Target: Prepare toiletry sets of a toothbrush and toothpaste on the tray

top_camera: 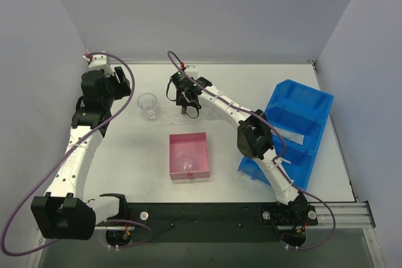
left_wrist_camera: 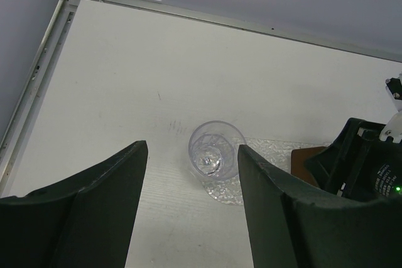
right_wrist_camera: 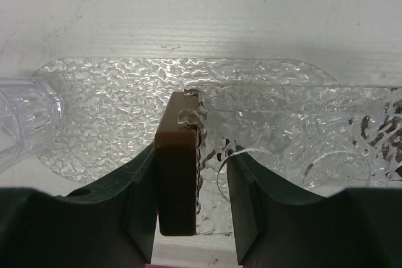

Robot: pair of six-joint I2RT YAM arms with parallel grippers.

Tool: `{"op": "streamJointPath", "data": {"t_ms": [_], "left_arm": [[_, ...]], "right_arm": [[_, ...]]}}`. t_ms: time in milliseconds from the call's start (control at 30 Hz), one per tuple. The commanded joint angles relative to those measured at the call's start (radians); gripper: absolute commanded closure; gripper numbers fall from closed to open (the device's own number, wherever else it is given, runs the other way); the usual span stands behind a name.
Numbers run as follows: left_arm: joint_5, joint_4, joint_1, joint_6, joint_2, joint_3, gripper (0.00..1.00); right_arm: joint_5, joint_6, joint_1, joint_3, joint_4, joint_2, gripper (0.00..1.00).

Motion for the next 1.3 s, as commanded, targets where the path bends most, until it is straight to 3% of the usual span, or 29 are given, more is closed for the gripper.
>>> {"op": "streamJointPath", "data": {"t_ms": [0, 500, 767, 1133, 1267], "left_arm": [[0.011, 0.025, 0.007, -0.004, -0.004, 0.029, 0.3], [0.012, 0.025, 0.007, -0.003, -0.004, 0.029, 0.3], [0.012, 0.024, 0.007, -0.003, -0.004, 0.028, 0.3], [0.014, 0.029, 0.007, 0.002, -0.006, 0.026, 0.3], [0.015, 0.03, 0.007, 0.002, -0.009, 0.026, 0.31]], "right_arm": [[0.002, 0.006, -0.003, 0.047, 0.002, 0.021, 0.69], [-0.019, 0.006, -0.007, 0.044, 0.025, 0.027, 0.5], [-0.029, -0.003, -0.009, 0.038, 0.034, -0.011, 0.49], [-0.021, -0.046, -0.007, -0.059, 0.071, -0.194, 0.47], [-0.105, -0.073, -0.012, -0.095, 0.083, -0.252, 0.48]]}}
